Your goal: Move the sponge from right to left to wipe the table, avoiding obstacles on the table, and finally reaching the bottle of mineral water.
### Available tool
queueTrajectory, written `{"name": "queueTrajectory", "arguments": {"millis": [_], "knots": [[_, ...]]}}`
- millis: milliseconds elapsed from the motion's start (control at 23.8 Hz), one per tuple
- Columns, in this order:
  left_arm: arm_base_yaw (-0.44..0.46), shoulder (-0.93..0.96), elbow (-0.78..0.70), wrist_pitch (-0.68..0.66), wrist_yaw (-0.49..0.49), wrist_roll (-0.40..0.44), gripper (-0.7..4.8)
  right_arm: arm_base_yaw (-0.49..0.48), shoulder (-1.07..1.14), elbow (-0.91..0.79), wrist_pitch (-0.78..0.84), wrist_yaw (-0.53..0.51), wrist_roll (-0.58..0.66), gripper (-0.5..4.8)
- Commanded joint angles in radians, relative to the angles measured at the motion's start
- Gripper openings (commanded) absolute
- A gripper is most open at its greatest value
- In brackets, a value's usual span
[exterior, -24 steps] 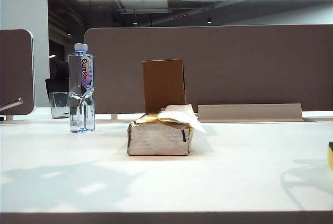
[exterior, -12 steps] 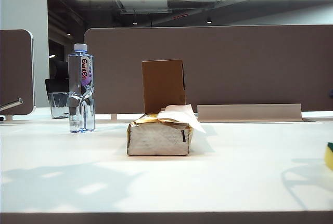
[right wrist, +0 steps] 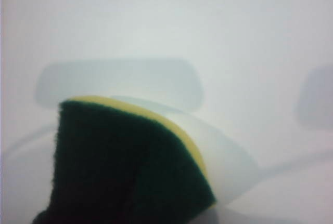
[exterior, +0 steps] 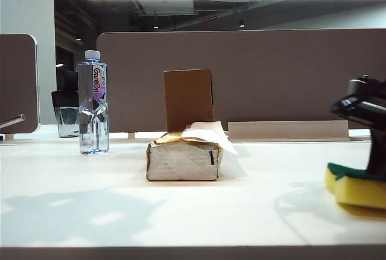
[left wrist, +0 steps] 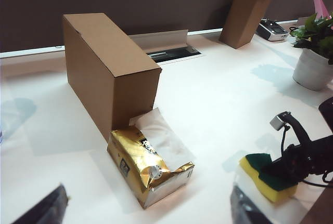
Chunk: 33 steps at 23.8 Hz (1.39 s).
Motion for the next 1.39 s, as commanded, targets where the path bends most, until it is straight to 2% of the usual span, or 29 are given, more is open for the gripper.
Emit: {"name": "queueTrajectory", "arguments": {"millis": [42,546,840,1218,1386], "knots": [[0.0,-0.002,0.006,0.013,0.006,0.008,4.04,0.056,0.014,-0.011,-0.013,-0.014,0.056,-0.09],[0.0,-0.002,0.006,0.013,0.006,0.008,4.03,0.202,0.119,-0.011,0.124,0.0,0.172,-0.09],[0.0,-0.002,0.006,0.013,0.006,0.008,4.04,0.319,0.167,-0.004,0.208,0.031,0.24,-0.09],[0.0,-0.002,0.006,0.013,0.006,0.008,4.04,0.344,0.253,0.094,0.211,0.034,0.256,-0.09],[0.0,-0.006,0.006,0.013,0.006,0.008,4.04,0.404,0.302,0.148,0.211,0.071,0.258,-0.09]]}}
